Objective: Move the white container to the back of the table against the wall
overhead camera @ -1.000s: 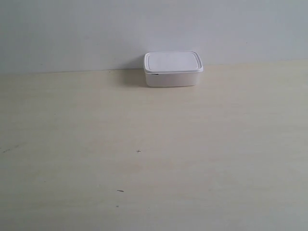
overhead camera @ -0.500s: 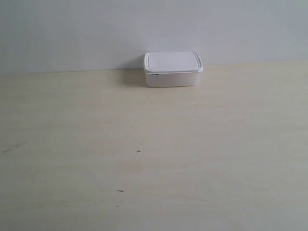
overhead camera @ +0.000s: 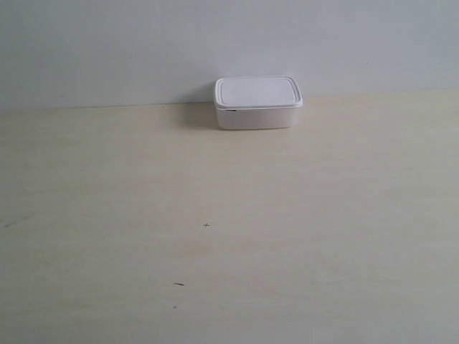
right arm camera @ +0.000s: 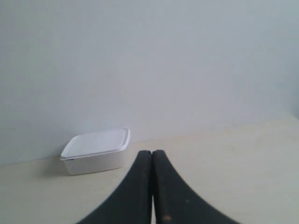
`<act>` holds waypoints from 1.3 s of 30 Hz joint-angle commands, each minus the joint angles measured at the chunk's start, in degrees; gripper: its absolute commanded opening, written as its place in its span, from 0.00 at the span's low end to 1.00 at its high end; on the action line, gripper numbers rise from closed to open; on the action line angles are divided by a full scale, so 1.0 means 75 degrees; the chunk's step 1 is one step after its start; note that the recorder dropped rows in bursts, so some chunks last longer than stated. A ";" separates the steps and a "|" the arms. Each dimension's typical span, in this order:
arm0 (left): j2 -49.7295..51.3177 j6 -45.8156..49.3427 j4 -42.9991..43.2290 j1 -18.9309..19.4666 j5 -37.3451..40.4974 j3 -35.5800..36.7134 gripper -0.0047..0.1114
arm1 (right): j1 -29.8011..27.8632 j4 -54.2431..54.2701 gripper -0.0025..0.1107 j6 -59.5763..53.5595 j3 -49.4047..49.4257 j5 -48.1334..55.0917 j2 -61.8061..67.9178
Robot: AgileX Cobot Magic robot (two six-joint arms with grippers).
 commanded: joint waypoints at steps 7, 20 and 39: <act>-0.0397 0.0009 0.0047 0.0727 0.0138 0.0109 0.04 | -0.0470 0.0028 0.02 -0.0030 0.0539 0.0216 -0.0145; -0.0367 0.0033 0.1244 0.0727 0.2080 0.0440 0.04 | -0.0470 -0.0199 0.02 -0.0030 0.1638 -0.0755 -0.0145; -0.0383 0.0033 0.1228 0.0727 0.3954 0.0440 0.04 | -0.0470 -0.1103 0.02 -0.0030 0.1713 0.0329 -0.0145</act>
